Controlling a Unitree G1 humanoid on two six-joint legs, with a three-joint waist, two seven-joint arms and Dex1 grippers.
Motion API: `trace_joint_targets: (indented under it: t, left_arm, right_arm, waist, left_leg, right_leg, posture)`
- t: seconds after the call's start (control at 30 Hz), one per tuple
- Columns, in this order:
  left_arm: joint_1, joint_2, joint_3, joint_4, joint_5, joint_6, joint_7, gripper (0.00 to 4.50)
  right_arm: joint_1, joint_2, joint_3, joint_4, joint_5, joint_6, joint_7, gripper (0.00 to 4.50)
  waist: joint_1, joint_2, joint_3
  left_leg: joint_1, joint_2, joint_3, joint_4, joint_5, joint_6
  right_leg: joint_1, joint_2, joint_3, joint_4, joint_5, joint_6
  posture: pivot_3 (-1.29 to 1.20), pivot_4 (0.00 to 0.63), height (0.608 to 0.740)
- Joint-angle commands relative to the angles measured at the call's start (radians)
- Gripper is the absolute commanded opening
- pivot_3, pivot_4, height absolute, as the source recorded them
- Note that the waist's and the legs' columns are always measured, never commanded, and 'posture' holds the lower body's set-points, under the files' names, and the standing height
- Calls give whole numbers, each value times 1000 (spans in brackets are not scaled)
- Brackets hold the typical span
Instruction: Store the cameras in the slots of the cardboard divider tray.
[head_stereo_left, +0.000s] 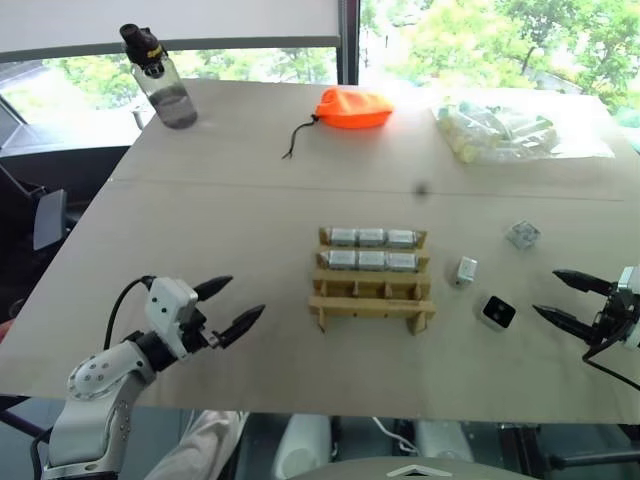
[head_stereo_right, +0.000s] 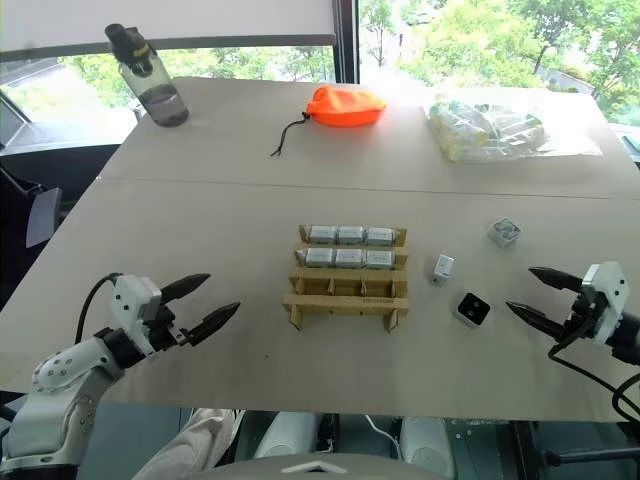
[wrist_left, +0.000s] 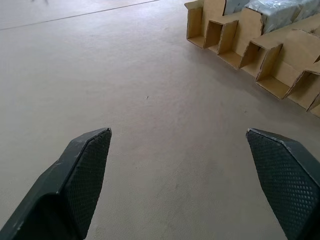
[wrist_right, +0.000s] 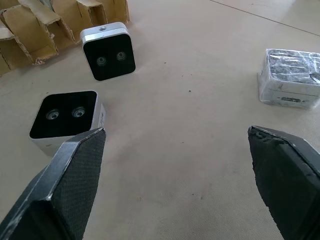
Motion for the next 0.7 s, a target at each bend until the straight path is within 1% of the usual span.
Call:
trace_joint_targets:
  t: [0.03,0.1,0.23,0.4,0.7]
  left_arm:
    - [9,11,7,-27,7,10,20,4462]
    - [23,14,-3,-57,24,49,55,4462]
    - [40,25,-7,-90,-36,118,18,4462]
    - [40,27,-9,-89,1,87,19,4462]
    - [23,25,-8,-64,-9,50,-35,4462]
  right_arm:
    - [11,-12,-22,-20,9,-13,2,4500]
    - [38,-12,-28,-47,9,-1,-10,4500]
    - [69,-14,-31,-86,17,21,-25,4500]
    - [81,-16,-35,-110,24,41,-34,4500]
    - [108,-12,-29,-165,34,57,-29,4500]
  waist:
    - [0,0,0]
    - [1,0,0]
    - [0,0,0]
    - [0,0,0]
    - [1,0,0]
  left_leg:
    - [0,0,0,0,0,0]
    - [0,0,0,0,0,0]
    - [0,0,0,0,0,0]
    - [0,0,0,0,0,0]
    - [0,0,0,0,0,0]
  right_leg:
    - [0,0,0,0,0,0]
    - [0,0,0,0,0,0]
    - [0,0,0,0,0,0]
    - [0,0,1,0,0,0]
    - [0,0,0,0,0,0]
  posture:
    - [0,150,726]
    - [0,150,726]
    - [0,150,726]
    - [0,150,726]
    - [0,150,726]
